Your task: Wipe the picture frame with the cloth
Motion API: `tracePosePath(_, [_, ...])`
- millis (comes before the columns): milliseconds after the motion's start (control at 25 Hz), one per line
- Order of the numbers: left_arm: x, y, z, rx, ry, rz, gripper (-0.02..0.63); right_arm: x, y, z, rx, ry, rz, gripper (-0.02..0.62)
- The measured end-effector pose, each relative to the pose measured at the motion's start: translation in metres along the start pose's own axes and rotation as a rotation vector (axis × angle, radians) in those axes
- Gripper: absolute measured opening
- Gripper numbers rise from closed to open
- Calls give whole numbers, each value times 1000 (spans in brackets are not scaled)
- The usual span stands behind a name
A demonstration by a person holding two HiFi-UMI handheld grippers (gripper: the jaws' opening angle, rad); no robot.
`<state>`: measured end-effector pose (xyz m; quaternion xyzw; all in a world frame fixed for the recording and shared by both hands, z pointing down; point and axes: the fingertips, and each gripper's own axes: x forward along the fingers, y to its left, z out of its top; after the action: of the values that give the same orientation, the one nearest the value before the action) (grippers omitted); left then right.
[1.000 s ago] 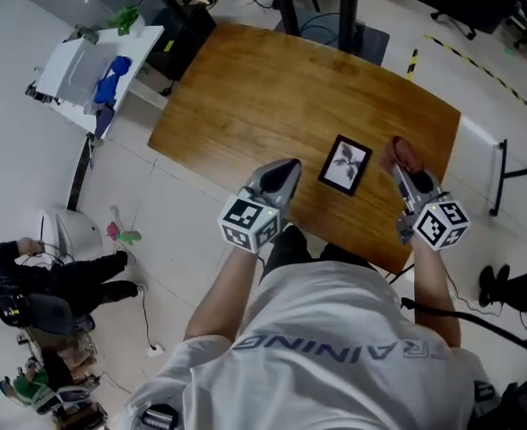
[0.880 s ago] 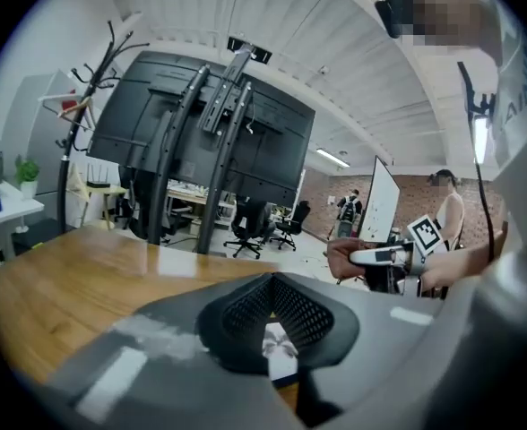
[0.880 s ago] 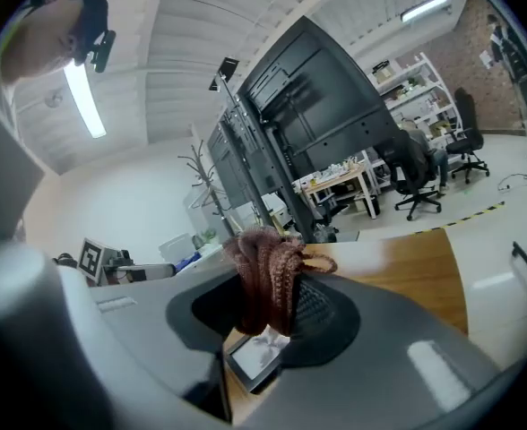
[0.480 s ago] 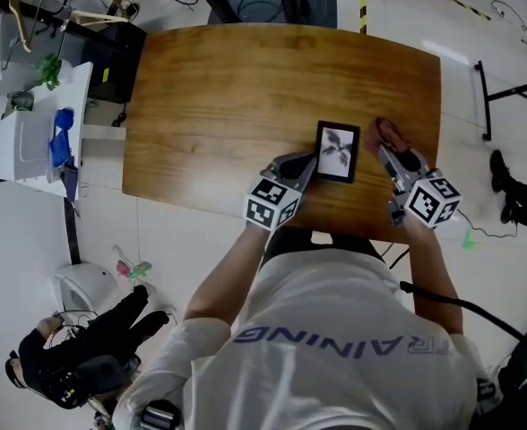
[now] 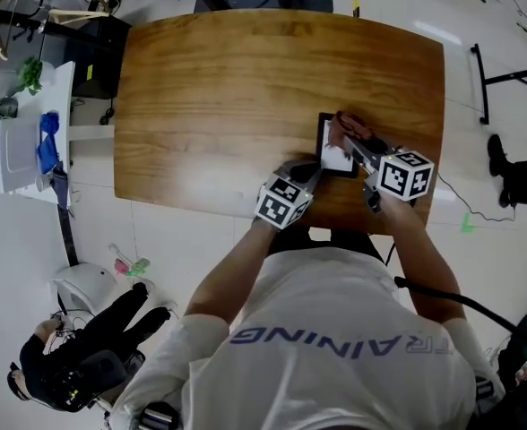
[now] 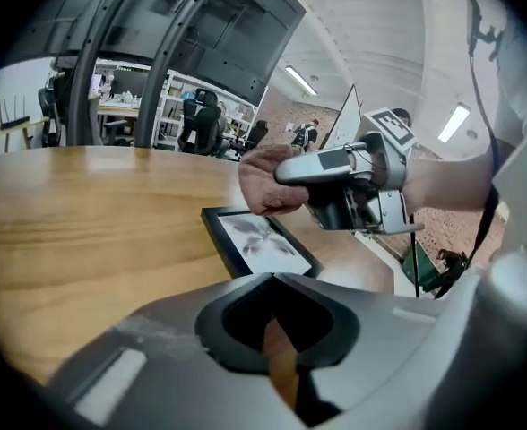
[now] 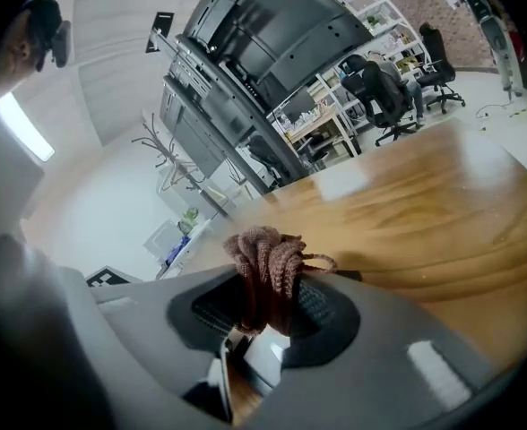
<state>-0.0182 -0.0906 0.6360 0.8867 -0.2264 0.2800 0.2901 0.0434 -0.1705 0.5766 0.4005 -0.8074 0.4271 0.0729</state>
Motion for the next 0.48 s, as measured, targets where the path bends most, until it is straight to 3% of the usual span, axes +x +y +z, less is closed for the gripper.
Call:
tracePosePath(160, [5,1,-2,10,8,-3,6,24,4,-6,-15,52,13,114])
tracePosePath(480, [11,-1,-7,31,15,0,6,50,-3,-27,84,136,-12,114])
